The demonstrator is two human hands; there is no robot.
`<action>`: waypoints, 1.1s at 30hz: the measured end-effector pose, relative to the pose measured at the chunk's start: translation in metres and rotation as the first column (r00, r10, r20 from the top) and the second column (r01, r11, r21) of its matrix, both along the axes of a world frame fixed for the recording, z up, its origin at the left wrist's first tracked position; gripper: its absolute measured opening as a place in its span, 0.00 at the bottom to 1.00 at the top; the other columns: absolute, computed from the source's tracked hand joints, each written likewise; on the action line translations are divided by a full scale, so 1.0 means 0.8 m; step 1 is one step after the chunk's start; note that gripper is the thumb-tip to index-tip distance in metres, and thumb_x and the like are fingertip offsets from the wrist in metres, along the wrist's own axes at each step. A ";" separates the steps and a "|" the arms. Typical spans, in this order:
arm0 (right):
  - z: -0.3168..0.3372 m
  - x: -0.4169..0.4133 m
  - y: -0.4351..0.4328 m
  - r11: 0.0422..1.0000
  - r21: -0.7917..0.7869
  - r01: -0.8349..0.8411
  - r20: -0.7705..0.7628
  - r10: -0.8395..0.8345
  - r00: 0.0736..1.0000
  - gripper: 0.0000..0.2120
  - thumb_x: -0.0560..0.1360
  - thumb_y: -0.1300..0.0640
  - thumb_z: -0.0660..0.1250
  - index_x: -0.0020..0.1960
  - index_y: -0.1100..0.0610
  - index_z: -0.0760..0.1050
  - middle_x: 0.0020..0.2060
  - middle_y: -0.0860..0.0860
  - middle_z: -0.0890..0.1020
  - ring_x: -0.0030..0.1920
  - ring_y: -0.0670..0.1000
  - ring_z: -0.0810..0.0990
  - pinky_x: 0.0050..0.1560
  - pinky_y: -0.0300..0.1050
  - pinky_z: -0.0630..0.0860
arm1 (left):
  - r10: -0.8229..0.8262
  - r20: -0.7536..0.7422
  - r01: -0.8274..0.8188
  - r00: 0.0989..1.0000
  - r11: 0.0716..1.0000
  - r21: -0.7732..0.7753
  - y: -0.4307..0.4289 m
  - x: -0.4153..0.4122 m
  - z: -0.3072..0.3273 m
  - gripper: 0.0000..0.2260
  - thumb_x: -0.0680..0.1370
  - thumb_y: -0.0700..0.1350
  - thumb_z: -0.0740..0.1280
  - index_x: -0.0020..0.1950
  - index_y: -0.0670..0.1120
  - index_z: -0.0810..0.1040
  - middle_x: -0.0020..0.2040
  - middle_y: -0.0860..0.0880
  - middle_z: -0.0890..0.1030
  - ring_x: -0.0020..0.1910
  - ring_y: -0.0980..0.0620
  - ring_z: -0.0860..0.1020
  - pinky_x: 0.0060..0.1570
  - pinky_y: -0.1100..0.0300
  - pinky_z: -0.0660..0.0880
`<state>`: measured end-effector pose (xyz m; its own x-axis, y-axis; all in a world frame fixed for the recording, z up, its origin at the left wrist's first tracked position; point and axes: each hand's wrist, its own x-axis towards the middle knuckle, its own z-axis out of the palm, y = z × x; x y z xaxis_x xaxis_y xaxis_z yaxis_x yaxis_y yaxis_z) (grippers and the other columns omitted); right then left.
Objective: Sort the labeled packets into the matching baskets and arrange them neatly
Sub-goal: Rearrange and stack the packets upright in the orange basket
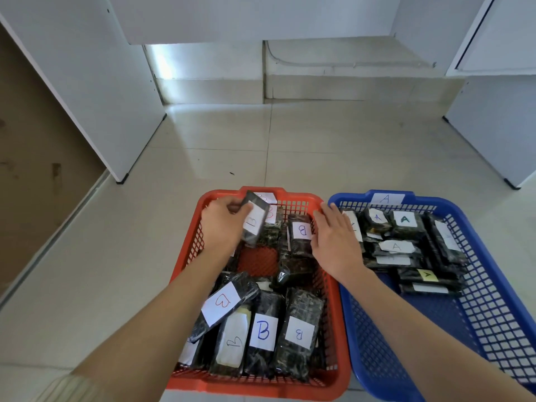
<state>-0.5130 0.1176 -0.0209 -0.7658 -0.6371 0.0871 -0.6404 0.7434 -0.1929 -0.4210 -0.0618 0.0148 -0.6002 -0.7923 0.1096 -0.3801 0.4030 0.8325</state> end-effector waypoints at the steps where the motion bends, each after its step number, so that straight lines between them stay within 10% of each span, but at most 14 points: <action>1: 0.001 0.001 -0.001 1.000 0.002 -0.030 -0.045 0.030 0.999 0.24 0.80 0.53 0.56 0.74 0.58 0.60 0.75 0.55 0.57 0.76 0.54 0.52 0.75 0.53 0.46 | -0.026 -0.011 0.026 1.000 1.000 0.008 0.013 -0.003 0.000 0.06 0.74 0.44 0.70 0.49 0.44 0.82 0.41 0.51 0.81 0.37 0.57 0.78 0.32 0.71 0.72; 6: 0.015 0.001 -0.018 0.970 0.206 -0.130 -0.011 0.136 0.991 0.21 0.79 0.42 0.54 0.67 0.51 0.69 0.62 0.51 0.74 0.71 0.54 0.59 0.74 0.60 0.41 | -0.001 -0.054 0.001 0.999 1.000 -0.002 0.036 -0.007 -0.004 0.06 0.75 0.46 0.69 0.48 0.45 0.81 0.39 0.53 0.80 0.39 0.55 0.79 0.42 0.59 0.77; 16: 0.027 0.011 -0.063 0.850 0.526 0.028 -0.114 0.038 0.993 0.29 0.73 0.33 0.58 0.56 0.58 0.73 0.49 0.50 0.75 0.65 0.56 0.61 0.66 0.67 0.52 | 0.203 -0.113 -0.194 0.973 0.977 0.086 -0.020 0.023 0.003 0.05 0.75 0.44 0.69 0.49 0.44 0.81 0.41 0.50 0.80 0.41 0.53 0.79 0.42 0.62 0.76; 22: 0.038 0.002 -0.074 0.904 0.426 0.046 -0.104 -0.001 0.995 0.17 0.73 0.48 0.66 0.57 0.55 0.74 0.55 0.53 0.78 0.62 0.57 0.69 0.63 0.53 0.62 | 0.238 -0.117 -0.224 0.964 0.967 0.121 -0.044 0.034 0.009 0.02 0.76 0.45 0.69 0.47 0.48 0.78 0.41 0.51 0.79 0.44 0.49 0.81 0.47 0.50 0.80; 33: 0.071 -0.015 -0.019 0.903 -0.263 0.340 0.218 -0.288 0.932 0.17 0.75 0.48 0.64 0.54 0.61 0.72 0.42 0.54 0.78 0.44 0.57 0.77 0.38 0.44 0.67 | 0.003 -0.092 0.009 0.996 0.992 0.127 0.029 0.004 0.007 0.07 0.74 0.39 0.68 0.50 0.44 0.82 0.43 0.50 0.82 0.38 0.59 0.77 0.38 0.70 0.74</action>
